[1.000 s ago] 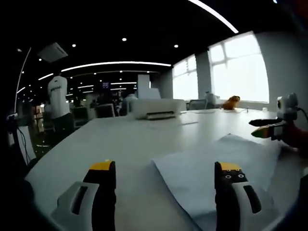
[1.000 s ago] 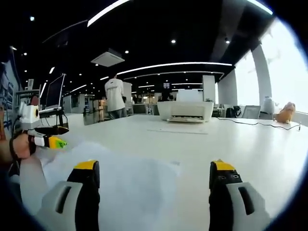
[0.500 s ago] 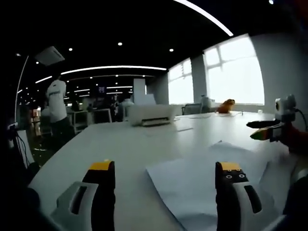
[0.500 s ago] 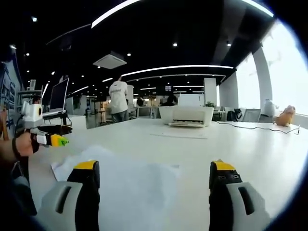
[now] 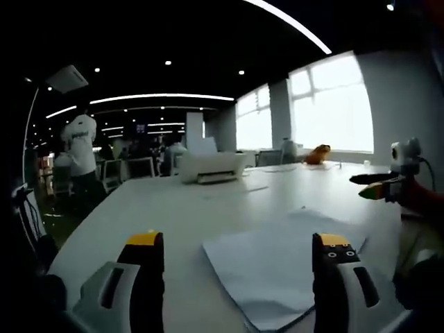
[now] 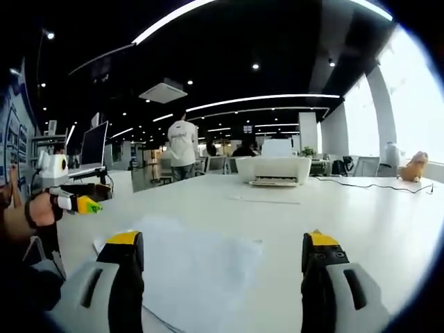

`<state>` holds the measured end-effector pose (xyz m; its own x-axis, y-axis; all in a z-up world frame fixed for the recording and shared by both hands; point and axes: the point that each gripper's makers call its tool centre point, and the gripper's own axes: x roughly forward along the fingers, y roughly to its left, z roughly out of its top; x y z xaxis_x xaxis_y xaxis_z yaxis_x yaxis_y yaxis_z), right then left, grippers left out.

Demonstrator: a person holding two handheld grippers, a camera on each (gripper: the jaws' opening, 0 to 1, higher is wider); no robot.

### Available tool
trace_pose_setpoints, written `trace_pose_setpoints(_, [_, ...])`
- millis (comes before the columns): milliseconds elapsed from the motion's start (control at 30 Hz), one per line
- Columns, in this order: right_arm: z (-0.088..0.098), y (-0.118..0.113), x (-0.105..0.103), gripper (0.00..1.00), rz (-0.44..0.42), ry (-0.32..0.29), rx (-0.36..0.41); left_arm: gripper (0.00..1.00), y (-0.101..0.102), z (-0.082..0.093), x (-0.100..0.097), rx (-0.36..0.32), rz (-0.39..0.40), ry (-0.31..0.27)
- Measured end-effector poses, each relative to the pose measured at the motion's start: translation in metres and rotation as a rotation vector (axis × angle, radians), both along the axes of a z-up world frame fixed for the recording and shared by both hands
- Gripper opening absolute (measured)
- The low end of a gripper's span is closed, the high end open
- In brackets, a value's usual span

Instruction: Organize the stack of printing papers by aligning and flattening the scattered papers on the table

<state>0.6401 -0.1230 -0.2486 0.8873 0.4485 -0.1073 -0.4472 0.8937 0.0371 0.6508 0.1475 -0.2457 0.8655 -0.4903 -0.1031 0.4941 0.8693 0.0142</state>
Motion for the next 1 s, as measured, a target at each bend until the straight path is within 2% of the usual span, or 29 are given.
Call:
trace_pose_setpoints(367, [0.012,-0.003,-0.023,0.89,0.01,-0.01,0.002,0.92,0.007,0.003,-0.016,0.033,-0.015,-0.001])
trace_pose_setpoints(633, [0.019,0.0,-0.035,0.9,0.024,-0.011,-0.009,0.92,0.007,0.007,-0.03,0.023,-0.034,0.011])
trace_pose_setpoints(700, [0.021,0.001,-0.038,0.9,0.028,-0.015,-0.013,0.93,0.003,0.009,-0.039,0.021,-0.041,0.009])
trace_pose_setpoints(1000, [0.032,0.006,-0.053,0.9,0.05,-0.029,-0.018,0.93,0.009,0.014,-0.053,0.021,-0.05,0.02])
